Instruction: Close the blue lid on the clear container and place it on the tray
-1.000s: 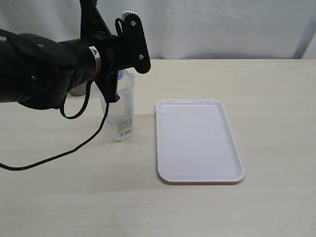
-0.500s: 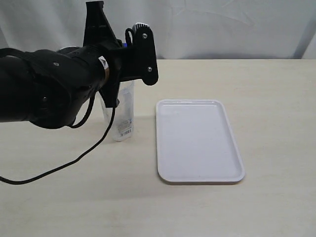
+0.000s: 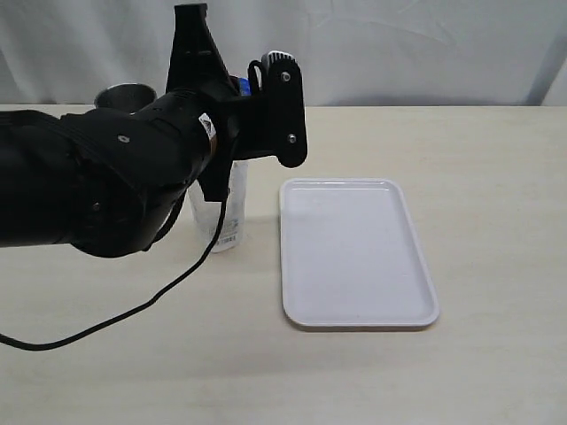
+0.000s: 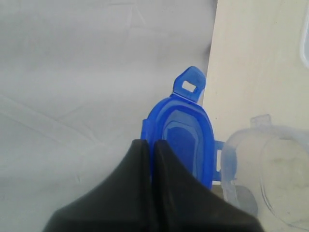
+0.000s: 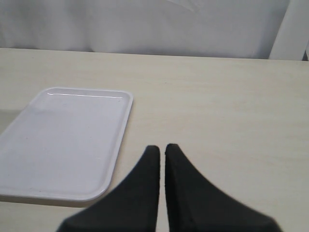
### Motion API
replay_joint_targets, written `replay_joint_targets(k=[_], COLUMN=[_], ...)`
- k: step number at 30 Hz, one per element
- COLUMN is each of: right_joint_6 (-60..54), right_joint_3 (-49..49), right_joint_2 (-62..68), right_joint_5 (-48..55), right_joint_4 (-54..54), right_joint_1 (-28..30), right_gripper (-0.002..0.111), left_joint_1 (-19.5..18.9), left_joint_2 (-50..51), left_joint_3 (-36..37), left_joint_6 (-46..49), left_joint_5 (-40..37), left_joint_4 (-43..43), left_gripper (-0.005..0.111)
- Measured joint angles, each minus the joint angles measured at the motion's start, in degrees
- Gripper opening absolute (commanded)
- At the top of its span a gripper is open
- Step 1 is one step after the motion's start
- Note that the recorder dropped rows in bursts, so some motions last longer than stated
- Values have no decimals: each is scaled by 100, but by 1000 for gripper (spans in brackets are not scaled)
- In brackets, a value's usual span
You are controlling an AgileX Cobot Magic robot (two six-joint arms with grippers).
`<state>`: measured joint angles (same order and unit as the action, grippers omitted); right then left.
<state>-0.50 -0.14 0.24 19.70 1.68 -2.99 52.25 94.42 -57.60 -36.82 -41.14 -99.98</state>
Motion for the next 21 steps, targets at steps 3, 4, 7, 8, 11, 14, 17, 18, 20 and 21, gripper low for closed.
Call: replay_joint_targets(k=[3, 4, 7, 8, 11, 14, 17, 18, 20, 21], right_joint_6=[0, 0, 0, 0, 0, 0, 0, 0, 0, 0], right_joint_3=[0, 0, 0, 0, 0, 0, 0, 0, 0, 0], right_joint_2=[0, 0, 0, 0, 0, 0, 0, 0, 0, 0], right_joint_5=[0, 0, 0, 0, 0, 0, 0, 0, 0, 0], right_joint_4=[0, 0, 0, 0, 0, 0, 0, 0, 0, 0], right_joint_1=[0, 0, 0, 0, 0, 0, 0, 0, 0, 0], right_gripper=[5, 5, 5, 5, 5, 5, 5, 5, 5, 5], left_joint_1=[12, 12, 24, 37, 37, 37, 37, 37, 37, 37], left_joint_2=[0, 0, 0, 0, 0, 0, 0, 0, 0, 0], left_joint_3=[0, 0, 0, 0, 0, 0, 13, 13, 13, 13], left_joint_6=[0, 0, 0, 10, 10, -12, -27, -27, -27, -27], left_joint_5=[-26, -24, -24, -24, -24, -24, -1, -1, 9, 22], left_joint_4=[0, 0, 0, 0, 0, 39, 160, 177, 235, 270], left_gripper=[0, 0, 0, 0, 0, 0, 0, 0, 0, 0])
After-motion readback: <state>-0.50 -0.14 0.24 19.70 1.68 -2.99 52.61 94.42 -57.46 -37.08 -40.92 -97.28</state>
